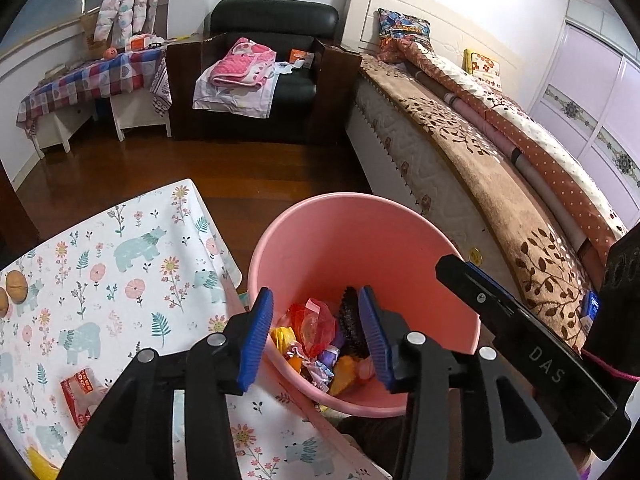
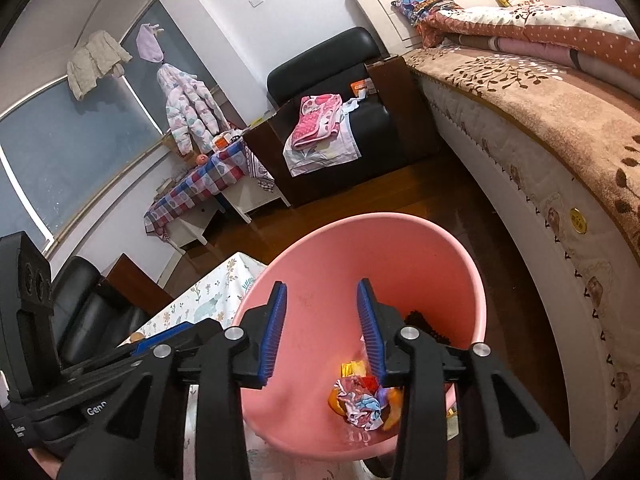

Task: Collect trash
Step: 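Move both open grippers back from the bucket over the table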

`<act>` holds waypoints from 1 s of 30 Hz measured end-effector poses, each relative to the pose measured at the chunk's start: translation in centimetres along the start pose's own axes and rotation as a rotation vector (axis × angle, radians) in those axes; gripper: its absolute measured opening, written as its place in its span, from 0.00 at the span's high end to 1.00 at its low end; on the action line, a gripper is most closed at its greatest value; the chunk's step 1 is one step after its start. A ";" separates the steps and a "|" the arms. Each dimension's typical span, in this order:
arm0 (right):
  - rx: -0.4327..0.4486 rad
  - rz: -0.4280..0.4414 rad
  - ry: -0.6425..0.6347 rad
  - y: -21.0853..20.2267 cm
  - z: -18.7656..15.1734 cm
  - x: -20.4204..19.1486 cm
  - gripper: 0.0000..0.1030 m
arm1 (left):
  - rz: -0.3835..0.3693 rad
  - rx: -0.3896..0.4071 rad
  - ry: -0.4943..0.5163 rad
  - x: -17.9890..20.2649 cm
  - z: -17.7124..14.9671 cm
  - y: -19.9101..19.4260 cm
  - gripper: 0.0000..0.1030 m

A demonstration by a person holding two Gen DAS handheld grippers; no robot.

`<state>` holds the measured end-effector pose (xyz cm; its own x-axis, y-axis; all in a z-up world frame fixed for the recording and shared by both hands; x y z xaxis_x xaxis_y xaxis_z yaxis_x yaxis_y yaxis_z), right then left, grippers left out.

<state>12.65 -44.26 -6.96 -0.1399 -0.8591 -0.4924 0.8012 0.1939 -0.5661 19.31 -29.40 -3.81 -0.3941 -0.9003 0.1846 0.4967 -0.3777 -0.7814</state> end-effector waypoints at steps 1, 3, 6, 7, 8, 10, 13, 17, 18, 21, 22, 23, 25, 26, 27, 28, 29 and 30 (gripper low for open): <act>0.001 0.000 0.000 0.0 0.0 0.0 0.63 | 0.001 0.002 -0.001 0.0 0.0 -0.1 0.57; 0.002 0.002 -0.001 0.0 0.1 0.0 0.63 | 0.000 0.006 -0.002 0.0 0.0 -0.4 0.56; 0.008 0.002 -0.007 -0.3 0.0 -0.1 0.63 | 0.001 0.015 -0.005 -0.2 0.0 -0.9 0.56; 0.010 0.002 -0.009 -0.4 0.0 -0.2 0.63 | 0.001 0.017 -0.006 -0.3 -0.1 -1.1 0.56; 0.012 0.003 -0.012 -0.5 0.0 -0.3 0.63 | 0.001 0.020 -0.008 -0.3 -0.1 -1.2 0.56; 0.017 0.005 -0.021 -0.8 0.0 -0.6 0.63 | 0.001 0.029 -0.014 -0.6 -0.1 -1.8 0.56; 0.022 0.003 -0.042 -1.2 -0.1 -1.2 0.63 | 0.001 0.039 -0.021 -0.9 -0.1 -2.4 0.56; 0.024 0.005 -0.065 -1.7 -0.2 -2.0 0.63 | 0.002 0.056 -0.031 -1.3 -0.2 -3.5 0.55; 0.024 0.006 -0.072 -1.8 -0.3 -2.3 0.63 | 0.002 0.061 -0.036 -1.5 -0.3 -3.8 0.55; 0.024 0.007 -0.094 -2.0 -0.4 -3.1 0.63 | 0.003 0.076 -0.045 -2.1 -0.5 -4.8 0.54; 0.024 0.008 -0.101 -2.1 -0.5 -3.3 0.63 | 0.005 0.080 -0.047 -2.2 -0.6 -5.0 0.54; 0.025 0.008 -0.109 -2.1 -0.5 -3.6 0.63 | 0.007 0.086 -0.049 -2.5 -0.7 -5.4 0.54; 0.025 0.009 -0.131 -2.3 -0.7 -4.4 0.63 | 0.013 0.098 -0.052 -2.9 -0.8 -6.1 0.53; 0.025 0.010 -0.137 -2.3 -0.8 -4.7 0.63 | 0.018 0.106 -0.054 -3.1 -0.9 -6.5 0.53; 0.024 0.013 -0.148 -2.4 -0.9 -5.1 0.63 | 0.021 0.114 -0.058 -3.4 -1.0 -6.9 0.53; 0.024 0.015 -0.156 -2.5 -1.1 -5.5 0.63 | 0.023 0.119 -0.060 -3.6 -1.1 -7.2 0.53; 0.023 0.018 -0.168 -2.6 -1.2 -5.9 0.63 | 0.025 0.124 -0.063 -3.8 -1.2 -7.5 0.52; 0.022 0.020 -0.175 -2.6 -1.3 -6.2 0.63 | 0.028 0.131 -0.068 -4.2 -1.4 -8.0 0.52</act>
<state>10.66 -38.83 -3.29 -0.0220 -0.9249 -0.3796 0.8158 0.2028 -0.5416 15.88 -22.29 0.81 -0.3276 -0.9219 0.2068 0.6054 -0.3729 -0.7032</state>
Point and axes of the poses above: each gripper's, at about its wrist camera, not at the fingertips, and y roughly the way its jaws point, x to its right, z to its top, the point moved 4 cm from there along y, roughly the way its jaws point, and after that the axes turned 3 degrees about -x, right-handed, at the moved point
